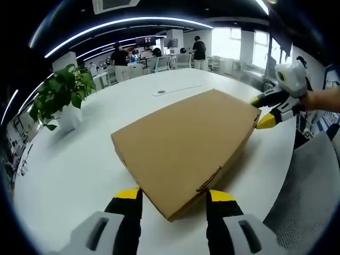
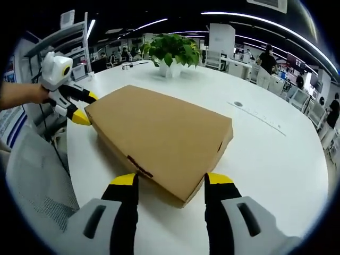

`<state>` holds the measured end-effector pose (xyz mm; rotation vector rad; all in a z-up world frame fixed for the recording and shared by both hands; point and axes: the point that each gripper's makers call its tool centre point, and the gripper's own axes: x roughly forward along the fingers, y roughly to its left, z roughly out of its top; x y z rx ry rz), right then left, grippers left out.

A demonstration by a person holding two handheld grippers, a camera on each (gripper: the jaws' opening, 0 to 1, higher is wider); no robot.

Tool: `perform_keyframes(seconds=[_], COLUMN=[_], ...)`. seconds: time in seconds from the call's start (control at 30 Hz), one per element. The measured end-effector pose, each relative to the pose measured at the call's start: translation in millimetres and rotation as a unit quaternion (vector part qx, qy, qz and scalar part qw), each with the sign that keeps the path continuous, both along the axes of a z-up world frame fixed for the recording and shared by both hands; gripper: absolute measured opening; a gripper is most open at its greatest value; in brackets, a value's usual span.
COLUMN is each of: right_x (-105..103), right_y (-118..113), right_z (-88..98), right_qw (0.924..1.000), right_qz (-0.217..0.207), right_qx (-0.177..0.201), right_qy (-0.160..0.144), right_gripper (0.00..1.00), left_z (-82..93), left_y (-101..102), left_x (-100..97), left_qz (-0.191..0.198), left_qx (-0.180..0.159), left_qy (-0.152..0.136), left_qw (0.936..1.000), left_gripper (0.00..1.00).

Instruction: Operate the shoe box by opening the lid, removing the specified soft item, and placing it in the target area until the item is outside and the box remains undamaged.

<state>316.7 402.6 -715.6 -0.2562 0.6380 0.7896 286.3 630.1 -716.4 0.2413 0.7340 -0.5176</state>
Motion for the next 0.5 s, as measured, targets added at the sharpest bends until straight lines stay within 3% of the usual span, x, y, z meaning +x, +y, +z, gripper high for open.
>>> perform_keyframes(seconds=[0.5], right_x=[-20.6], right_y=[18.7], right_z=[1.8], right_qw=[0.9997], right_qz=[-0.001], right_qx=[0.024], right_qy=[0.001], right_gripper=[0.41], left_z=[-2.3], left_y=[22.7], left_x=[2.2], left_qz=[-0.024], left_qx=[0.013], left_qy=[0.011], left_qw=[0.9996], left_gripper=[0.51])
